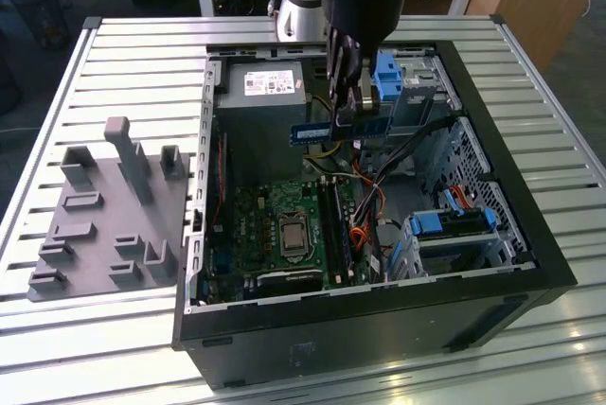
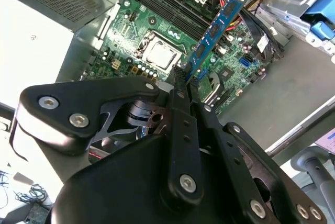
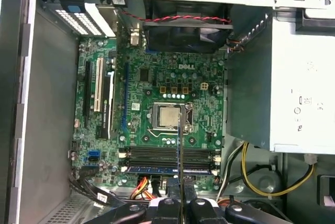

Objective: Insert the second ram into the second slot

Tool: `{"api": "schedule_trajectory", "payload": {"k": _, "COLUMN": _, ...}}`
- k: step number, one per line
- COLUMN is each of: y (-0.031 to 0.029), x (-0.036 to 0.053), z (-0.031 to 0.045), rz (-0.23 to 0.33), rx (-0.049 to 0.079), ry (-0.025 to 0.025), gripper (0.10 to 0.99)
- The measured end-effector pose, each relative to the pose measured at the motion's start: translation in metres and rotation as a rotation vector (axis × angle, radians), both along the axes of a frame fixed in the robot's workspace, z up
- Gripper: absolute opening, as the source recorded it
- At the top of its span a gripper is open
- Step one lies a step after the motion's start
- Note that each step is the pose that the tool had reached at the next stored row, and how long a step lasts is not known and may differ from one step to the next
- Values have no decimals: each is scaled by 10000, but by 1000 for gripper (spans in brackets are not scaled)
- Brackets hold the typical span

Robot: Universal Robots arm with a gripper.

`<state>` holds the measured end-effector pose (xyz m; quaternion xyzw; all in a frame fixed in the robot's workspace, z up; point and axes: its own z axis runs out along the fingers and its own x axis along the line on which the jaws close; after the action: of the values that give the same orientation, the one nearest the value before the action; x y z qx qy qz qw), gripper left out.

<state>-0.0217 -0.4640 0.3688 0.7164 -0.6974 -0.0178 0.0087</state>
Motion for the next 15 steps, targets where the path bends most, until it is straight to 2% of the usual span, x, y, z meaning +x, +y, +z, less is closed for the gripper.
{"api": "schedule_trajectory", "payload": {"k": 15, "y": 0, "x": 0, "z": -27, "rz": -2625, "rx": 1, "ry": -1, "gripper": 137}}
